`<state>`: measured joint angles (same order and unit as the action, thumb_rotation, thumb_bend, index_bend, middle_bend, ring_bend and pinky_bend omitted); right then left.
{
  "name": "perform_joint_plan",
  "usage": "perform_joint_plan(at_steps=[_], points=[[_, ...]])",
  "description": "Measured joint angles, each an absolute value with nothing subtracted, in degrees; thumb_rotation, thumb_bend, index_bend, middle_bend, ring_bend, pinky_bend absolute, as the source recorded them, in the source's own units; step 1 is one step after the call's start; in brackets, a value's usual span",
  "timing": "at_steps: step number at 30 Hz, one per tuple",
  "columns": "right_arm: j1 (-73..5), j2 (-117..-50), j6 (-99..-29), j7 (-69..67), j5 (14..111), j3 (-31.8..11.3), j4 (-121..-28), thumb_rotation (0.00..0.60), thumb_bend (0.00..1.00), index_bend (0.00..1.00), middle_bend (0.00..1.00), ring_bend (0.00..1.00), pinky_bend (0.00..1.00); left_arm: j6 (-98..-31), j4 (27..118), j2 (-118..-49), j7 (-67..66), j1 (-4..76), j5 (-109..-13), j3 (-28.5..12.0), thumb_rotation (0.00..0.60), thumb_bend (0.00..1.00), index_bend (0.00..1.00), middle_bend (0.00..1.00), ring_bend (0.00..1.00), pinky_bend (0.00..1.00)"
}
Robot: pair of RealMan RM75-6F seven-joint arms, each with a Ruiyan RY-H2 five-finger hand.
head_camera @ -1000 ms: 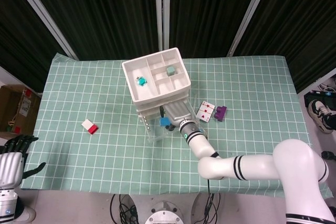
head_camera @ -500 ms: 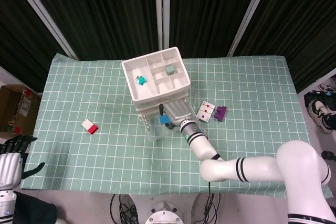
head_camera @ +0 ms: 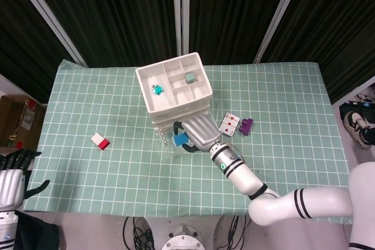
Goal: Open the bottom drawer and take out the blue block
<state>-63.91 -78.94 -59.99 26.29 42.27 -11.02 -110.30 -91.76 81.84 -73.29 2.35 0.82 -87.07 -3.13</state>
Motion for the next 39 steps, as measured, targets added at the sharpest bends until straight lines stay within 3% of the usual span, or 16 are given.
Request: perform_joint_plan(at_steps=[8,17,21,26,28,31,35,39], points=[[-58.8,-78.3,-55.9,22.5,59.6,-3.5,-113.9,0.6,0.29,0.58,0.9,0.94,1.0,-91.9,84.6,-72.6,-0.2,1.0,-87.7,-3.0,0.6,0.0,0.27,0.23,0.16,0.19],[-58.3,-86.7,-53.7,30.1,61.3,0.1,-106.7,0.6,0.3,0.54,0.9,0.93,1.0,-91.9,85.6,-72.1,-1.0,0.7,-87.6,-2.7,0.6,0.0,0.27,0.23,0.16,0.19],[-58.1,-90.5,-54.2,35.3,59.7,1.0,-102.8,0.6,0.3,0.42,0.9,0.92,1.0,-91.8,85.4,-72.2,-0.9,0.7,-87.6,-2.6,0.6,0.0,0.27,0.23,0.16,0.19],[-57.6,-92.5,-54.7,39.4,57.6,2.0,-100.9,0.6,0.2,0.13,0.9,0.91,0.99,-91.7,85.1,-72.4,-0.7,0.7,-87.7,-2.5,0.6,0.0,0.27,0.23,0.16,0.19],[-57.1,-92.3,-55.4,39.8,57.8,2.2,-101.3,0.6,0.18,0.07,0.89,0.9,0.99,-91.7,85.1,-72.4,-0.7,0.8,-87.7,-2.5,0.6,0.0,0.27,0.23,0.16,0.19],[-56.1,-90.6,-57.1,39.6,59.5,2.2,-103.1,0.6,0.17,0.01,0.86,0.88,0.99,-91.7,85.0,-72.4,-0.5,0.9,-87.8,-2.6,0.6,0.0,0.27,0.23,0.16,0.19],[-53.7,-86.6,-61.6,38.0,64.2,2.3,-106.3,0.6,0.17,0.03,0.76,0.8,0.97,-91.7,84.7,-72.3,-0.3,1.0,-87.8,-2.8,0.6,0.0,0.27,0.23,0.16,0.19],[-49.3,-81.2,-69.0,35.0,70.7,3.2,-108.8,0.6,0.17,0.05,0.61,0.65,0.82,-91.5,84.6,-72.2,-0.1,1.2,-87.7,-2.9,0.6,0.0,0.27,0.23,0.16,0.19]])
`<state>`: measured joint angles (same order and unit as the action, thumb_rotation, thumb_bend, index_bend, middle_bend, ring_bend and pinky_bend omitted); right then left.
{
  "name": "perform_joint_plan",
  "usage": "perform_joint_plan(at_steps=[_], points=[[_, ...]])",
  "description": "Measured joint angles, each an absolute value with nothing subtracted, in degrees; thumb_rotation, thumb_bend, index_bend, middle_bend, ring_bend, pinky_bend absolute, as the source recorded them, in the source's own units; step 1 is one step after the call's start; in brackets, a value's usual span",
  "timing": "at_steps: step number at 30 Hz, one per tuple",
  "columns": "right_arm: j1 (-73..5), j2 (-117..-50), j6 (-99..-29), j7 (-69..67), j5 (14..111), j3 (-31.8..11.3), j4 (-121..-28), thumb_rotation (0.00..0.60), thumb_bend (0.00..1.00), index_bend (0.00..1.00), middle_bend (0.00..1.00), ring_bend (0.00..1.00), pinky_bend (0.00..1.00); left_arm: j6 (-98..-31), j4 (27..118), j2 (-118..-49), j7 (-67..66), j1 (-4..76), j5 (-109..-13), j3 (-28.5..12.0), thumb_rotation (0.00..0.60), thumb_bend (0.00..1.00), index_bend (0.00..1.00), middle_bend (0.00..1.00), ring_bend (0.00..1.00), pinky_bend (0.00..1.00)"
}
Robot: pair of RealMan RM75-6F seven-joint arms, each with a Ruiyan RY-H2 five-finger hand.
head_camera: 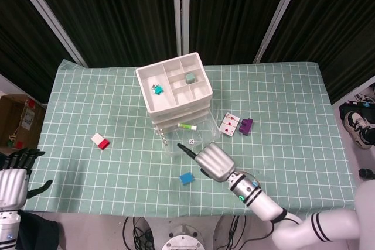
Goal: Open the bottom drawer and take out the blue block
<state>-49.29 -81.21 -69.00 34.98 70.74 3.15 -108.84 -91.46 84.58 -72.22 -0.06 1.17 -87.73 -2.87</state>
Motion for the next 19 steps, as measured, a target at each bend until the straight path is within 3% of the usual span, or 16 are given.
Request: perform_joint_plan(at_steps=[4,7,8,10,19], points=[[-41.9,-73.8,-78.6,30.1,76.7,5.0,-109.9,0.6,0.17,0.06,0.41,0.4,0.55,-90.8,85.0,-71.9,-0.3,1.6,-87.5,-3.0,0.6,0.0,0.27,0.23,0.16,0.19],[-36.3,-68.8,-84.0,25.2,78.9,6.5,-109.7,0.6,0.17,0.03,0.22,0.16,0.27,-90.0,85.8,-71.5,-1.0,2.1,-87.3,-3.2,0.6,0.0,0.27,0.23,0.16,0.19],[-34.9,-67.8,-85.0,23.5,79.1,6.9,-109.6,0.6,0.17,0.01,0.14,0.07,0.13,-89.8,86.1,-71.3,-1.2,2.2,-87.3,-3.3,0.6,0.0,0.27,0.23,0.16,0.19],[-31.7,-66.1,-86.6,19.3,79.4,8.0,-108.8,0.6,0.17,0.0,0.04,0.0,0.01,-89.5,86.8,-71.1,-1.9,2.6,-87.2,-3.4,0.6,0.0,0.27,0.23,0.16,0.19],[-17.5,-62.4,-92.8,-0.4,80.8,11.5,-100.4,0.6,0.17,0.0,0.0,0.0,0.0,-88.8,89.9,-70.4,-4.9,3.8,-87.7,-3.8,0.6,0.0,0.27,0.23,0.16,0.19]])
